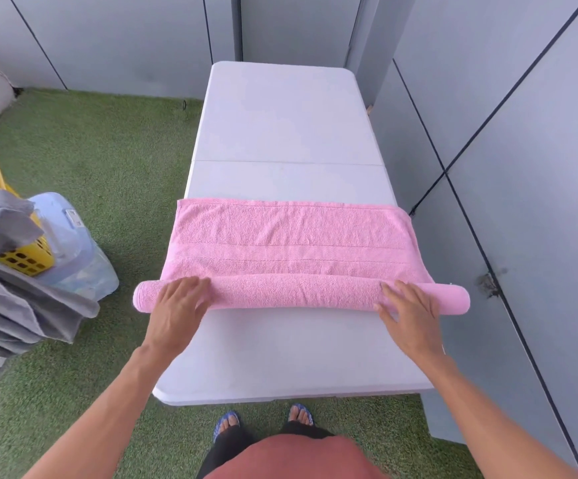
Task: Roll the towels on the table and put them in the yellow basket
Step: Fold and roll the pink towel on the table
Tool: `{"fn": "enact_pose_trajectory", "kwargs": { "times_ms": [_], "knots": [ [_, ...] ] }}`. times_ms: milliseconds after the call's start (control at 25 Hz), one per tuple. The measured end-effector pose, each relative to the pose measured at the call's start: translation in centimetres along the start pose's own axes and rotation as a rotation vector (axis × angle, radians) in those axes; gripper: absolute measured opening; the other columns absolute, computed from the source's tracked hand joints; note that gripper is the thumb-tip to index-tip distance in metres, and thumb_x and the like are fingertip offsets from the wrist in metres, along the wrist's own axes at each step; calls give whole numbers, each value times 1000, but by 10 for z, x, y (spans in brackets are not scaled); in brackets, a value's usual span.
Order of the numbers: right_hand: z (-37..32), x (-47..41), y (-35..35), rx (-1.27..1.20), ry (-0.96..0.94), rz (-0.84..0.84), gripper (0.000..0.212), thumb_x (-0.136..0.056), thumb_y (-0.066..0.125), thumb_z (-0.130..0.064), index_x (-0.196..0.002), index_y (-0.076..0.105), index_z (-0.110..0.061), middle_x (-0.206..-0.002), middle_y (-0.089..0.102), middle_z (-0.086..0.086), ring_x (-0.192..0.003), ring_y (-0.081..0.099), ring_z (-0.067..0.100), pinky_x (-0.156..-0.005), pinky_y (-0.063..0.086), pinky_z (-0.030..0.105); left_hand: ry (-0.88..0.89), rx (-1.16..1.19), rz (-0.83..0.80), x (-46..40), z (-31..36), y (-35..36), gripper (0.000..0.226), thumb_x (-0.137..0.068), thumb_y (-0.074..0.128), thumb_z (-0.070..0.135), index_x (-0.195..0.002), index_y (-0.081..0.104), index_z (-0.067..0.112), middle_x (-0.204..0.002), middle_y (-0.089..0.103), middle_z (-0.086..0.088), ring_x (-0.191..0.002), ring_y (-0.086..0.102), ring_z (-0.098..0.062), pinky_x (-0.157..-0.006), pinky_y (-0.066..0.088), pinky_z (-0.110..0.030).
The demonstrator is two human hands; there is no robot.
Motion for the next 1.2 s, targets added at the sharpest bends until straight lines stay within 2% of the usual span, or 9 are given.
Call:
{"fn": "enact_pose_trajectory", "kwargs": {
  "times_ms": [120, 280, 480, 600, 720, 800, 920, 1080, 1200],
  "knots": [
    [-3, -2, 8, 126, 13, -92, 64, -80, 69, -44, -136, 46, -24, -138, 49, -3, -133, 37, 24, -108, 23, 45, -1, -38, -140, -7, -3, 14, 74, -66, 85, 18, -131, 53, 3, -126, 59, -16, -122, 52, -38, -105, 36, -59],
    [-8, -23, -8, 42, 59, -151, 51, -81, 73, -31, -127, 56, -16, -124, 62, 3, -119, 50, 28, -102, 34, 44, -56, -62, -224, -27, -4, 10, 44, -74, 77, 5, -116, 63, 5, -108, 64, -11, -109, 56, -34, -103, 35, -49],
    [24, -27, -8, -149, 144, -564, 57, -75, 74, -46, -126, 59, -24, -125, 62, -2, -112, 57, 20, -94, 45, 37, -98, 6, -695, -36, -8, -4, 53, -91, 63, 23, -140, 46, 15, -138, 50, -6, -130, 42, -24, -106, 28, -30],
    [18, -30, -16, -360, 236, -523, 54, -78, 75, -32, -128, 57, -24, -129, 57, -3, -120, 52, 18, -99, 40, 32, -95, 230, -362, -35, -13, -10, 45, -90, 61, 7, -134, 54, 13, -134, 54, -8, -126, 48, -29, -109, 31, -39],
    [2, -14, -20, -218, 128, -62, 39, -89, 62, -26, -128, 56, -24, -127, 58, 1, -125, 48, 26, -107, 33, 47, 13, 143, 40, -13, -5, -10, 35, -85, 65, 3, -120, 64, 11, -124, 63, -10, -117, 57, -33, -101, 43, -47],
    [-9, 2, -12, -21, 105, -21, 41, -96, 50, -25, -136, 48, -24, -142, 47, -2, -138, 32, 25, -112, 18, 54, 33, 41, -23, 6, 2, 6, 53, -85, 70, 19, -134, 53, 7, -139, 51, -13, -132, 45, -33, -109, 36, -50],
    [-12, 1, 3, 87, 128, -273, 65, -94, 51, -40, -150, 21, -24, -158, 19, -3, -147, 2, 22, -116, 2, 50, -7, -29, -147, -3, 0, 19, 75, -78, 76, 19, -142, 40, 5, -145, 44, -15, -138, 36, -35, -114, 27, -52],
    [-13, -23, -8, 84, 121, -300, 52, -90, 59, -30, -137, 40, -17, -136, 47, 2, -135, 30, 25, -113, 17, 53, -51, -50, -163, -32, 2, 8, 48, -74, 77, 7, -119, 60, 5, -111, 64, -12, -111, 57, -35, -101, 38, -46],
    [-2, -26, -14, 58, 78, -511, 46, -88, 62, -36, -130, 49, -21, -129, 56, -1, -120, 48, 25, -100, 36, 45, -68, -22, -363, -32, -2, 1, 43, -85, 68, 16, -127, 57, 12, -118, 62, -7, -113, 54, -28, -99, 38, -37]
  ]
}}
Point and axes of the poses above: each hand's wrist, its own x-axis away from the middle knuckle, its own y-axis out of the palm, z = x × y, the point moved 3 cm from there along -x, towards the middle knuckle
